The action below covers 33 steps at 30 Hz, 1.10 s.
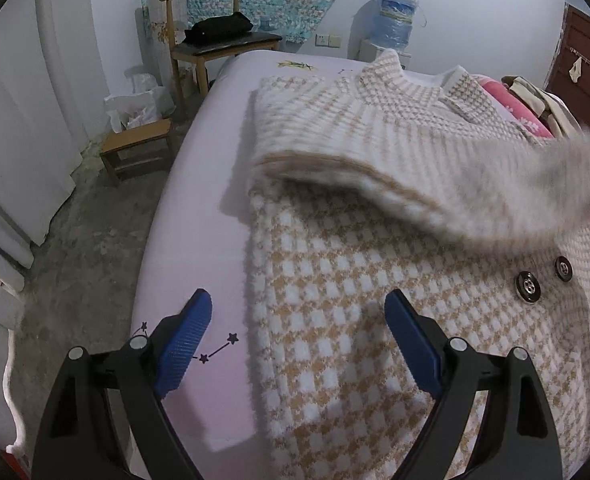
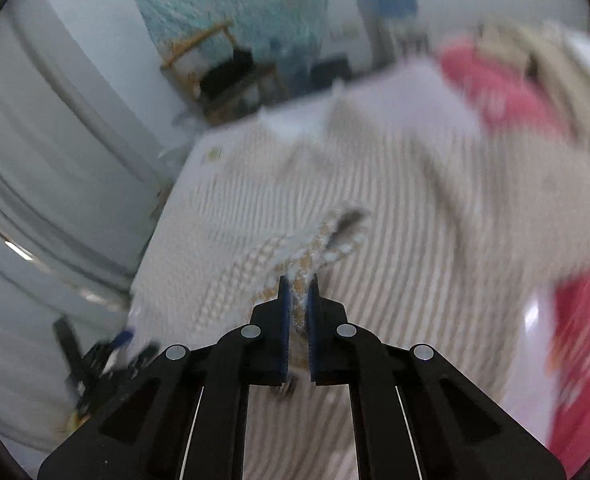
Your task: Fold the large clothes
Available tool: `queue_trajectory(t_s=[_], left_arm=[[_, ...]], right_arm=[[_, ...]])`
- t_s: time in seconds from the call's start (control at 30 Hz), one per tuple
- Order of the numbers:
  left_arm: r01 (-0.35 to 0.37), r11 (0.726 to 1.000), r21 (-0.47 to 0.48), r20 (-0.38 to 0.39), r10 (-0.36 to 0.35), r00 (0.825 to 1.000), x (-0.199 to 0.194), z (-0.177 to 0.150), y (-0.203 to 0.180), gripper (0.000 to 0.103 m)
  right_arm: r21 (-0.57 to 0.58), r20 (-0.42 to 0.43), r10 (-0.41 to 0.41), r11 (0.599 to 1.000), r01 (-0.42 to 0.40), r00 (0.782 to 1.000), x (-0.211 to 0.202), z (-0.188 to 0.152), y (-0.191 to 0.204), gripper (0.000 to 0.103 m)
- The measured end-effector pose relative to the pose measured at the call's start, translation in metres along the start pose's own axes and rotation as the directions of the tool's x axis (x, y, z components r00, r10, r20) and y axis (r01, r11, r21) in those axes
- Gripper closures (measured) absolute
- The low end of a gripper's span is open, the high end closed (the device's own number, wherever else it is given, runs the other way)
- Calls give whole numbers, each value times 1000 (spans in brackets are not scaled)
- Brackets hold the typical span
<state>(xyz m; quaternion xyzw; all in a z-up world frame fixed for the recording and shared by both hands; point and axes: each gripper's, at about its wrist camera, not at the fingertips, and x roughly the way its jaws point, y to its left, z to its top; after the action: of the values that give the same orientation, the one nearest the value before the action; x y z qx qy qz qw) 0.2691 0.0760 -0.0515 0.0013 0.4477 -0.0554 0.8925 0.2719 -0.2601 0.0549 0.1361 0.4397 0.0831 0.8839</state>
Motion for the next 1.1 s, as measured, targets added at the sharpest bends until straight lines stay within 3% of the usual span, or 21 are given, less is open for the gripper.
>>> queue_trajectory(t_s=[0.13,0.3,0.37,0.53,0.67,0.73,0.8,0.97,1.03,1.1], left_arm=[[6,1000,-4,3,-6,1000,0,1,2,17],[10,1000,-8,6,-10,1000,0,0,4,17],[12,1000,-4,5,-12,1000,1,0,4,17],[10,1000,-1,4,-10,1000,2,2,4,17],[35,999,-14,17,-34,999,0,2,6,17],[67,997,-30,20,-67,998,-8,4,10,17],[55,998,-19,70,-54,996,-31,8,13,17],[85,995,58,180,-94,979,-82,36,5,17],[117,990,81,181,-130,975,-85,55,-6,17],[197,978,65,153,-205,967,-74,80,-16,17]], right_arm=[[-70,99,-136,987,143,986,5,29,-1,97],[-3,-43,-167,986,167,985,63,23,-38,97],[4,-69,-194,981,194,979,68,22,-55,97],[35,-33,-167,985,168,985,57,29,-67,97],[0,-134,-238,971,240,962,75,27,-87,88],[34,-114,-217,974,222,969,67,26,-95,81],[59,-61,-213,975,216,975,45,27,-98,75],[25,-19,-151,988,151,988,27,31,-89,74],[-7,-30,-130,991,130,991,36,33,-78,74],[-43,-46,-113,993,111,993,52,35,-66,73]])
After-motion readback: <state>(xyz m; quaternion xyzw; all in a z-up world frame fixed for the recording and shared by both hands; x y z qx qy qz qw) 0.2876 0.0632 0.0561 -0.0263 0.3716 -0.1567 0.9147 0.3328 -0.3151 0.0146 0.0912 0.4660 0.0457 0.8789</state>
